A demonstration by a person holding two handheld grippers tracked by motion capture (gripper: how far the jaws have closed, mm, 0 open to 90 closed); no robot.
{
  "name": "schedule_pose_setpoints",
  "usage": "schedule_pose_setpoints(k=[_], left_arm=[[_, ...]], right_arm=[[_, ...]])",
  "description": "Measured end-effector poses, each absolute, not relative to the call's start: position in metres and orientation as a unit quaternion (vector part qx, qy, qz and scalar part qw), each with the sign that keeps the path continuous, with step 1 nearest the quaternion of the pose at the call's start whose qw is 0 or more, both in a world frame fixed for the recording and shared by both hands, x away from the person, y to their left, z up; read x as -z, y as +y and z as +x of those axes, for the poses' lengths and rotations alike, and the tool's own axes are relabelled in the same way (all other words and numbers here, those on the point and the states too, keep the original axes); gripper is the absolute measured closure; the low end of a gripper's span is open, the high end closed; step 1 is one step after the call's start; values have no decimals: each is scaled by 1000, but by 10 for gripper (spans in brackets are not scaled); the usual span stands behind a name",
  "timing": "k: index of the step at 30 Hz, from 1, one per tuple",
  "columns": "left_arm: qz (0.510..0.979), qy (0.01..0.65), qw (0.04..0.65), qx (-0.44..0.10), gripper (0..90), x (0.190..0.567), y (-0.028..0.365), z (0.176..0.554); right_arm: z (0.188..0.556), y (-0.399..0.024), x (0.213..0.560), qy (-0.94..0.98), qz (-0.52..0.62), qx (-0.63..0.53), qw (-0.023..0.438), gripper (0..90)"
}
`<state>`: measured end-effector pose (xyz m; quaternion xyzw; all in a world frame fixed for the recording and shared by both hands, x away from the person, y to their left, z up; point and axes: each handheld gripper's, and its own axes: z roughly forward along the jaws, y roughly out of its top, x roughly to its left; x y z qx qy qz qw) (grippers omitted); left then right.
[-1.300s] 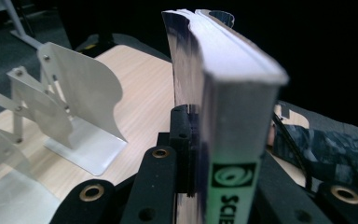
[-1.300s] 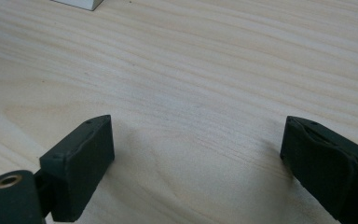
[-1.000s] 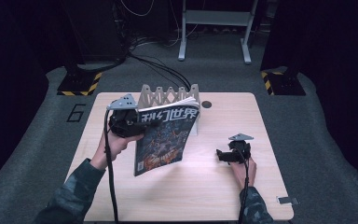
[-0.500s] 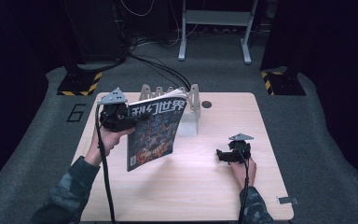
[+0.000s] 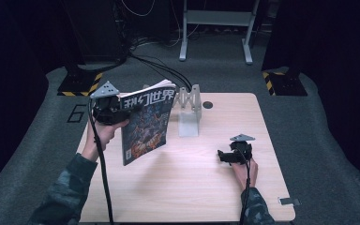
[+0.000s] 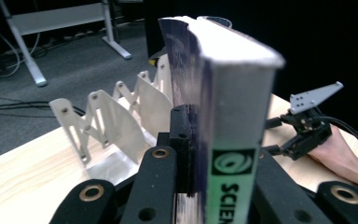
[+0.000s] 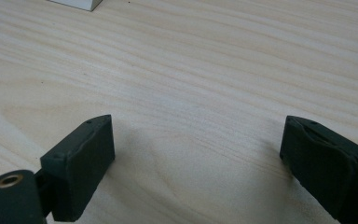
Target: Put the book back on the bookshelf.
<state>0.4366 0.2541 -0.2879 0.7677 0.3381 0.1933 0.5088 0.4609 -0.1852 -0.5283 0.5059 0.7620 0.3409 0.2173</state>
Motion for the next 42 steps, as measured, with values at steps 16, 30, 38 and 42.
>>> schedule_pose_setpoints(k=[16, 30, 38, 42], left_arm=[[730, 390, 515, -224, 824, 292, 266, 455], [708, 414, 516, -248, 824, 300, 258, 473], [692, 424, 518, -270, 824, 304, 252, 480], [681, 431, 524, -276, 824, 307, 251, 483]], right_arm=[[461, -185, 528, 760, 508, -341, 219, 93], [461, -186, 528, 762, 506, -340, 219, 93], [461, -186, 528, 762, 506, -340, 219, 93], [461, -186, 528, 762, 506, -340, 219, 94]])
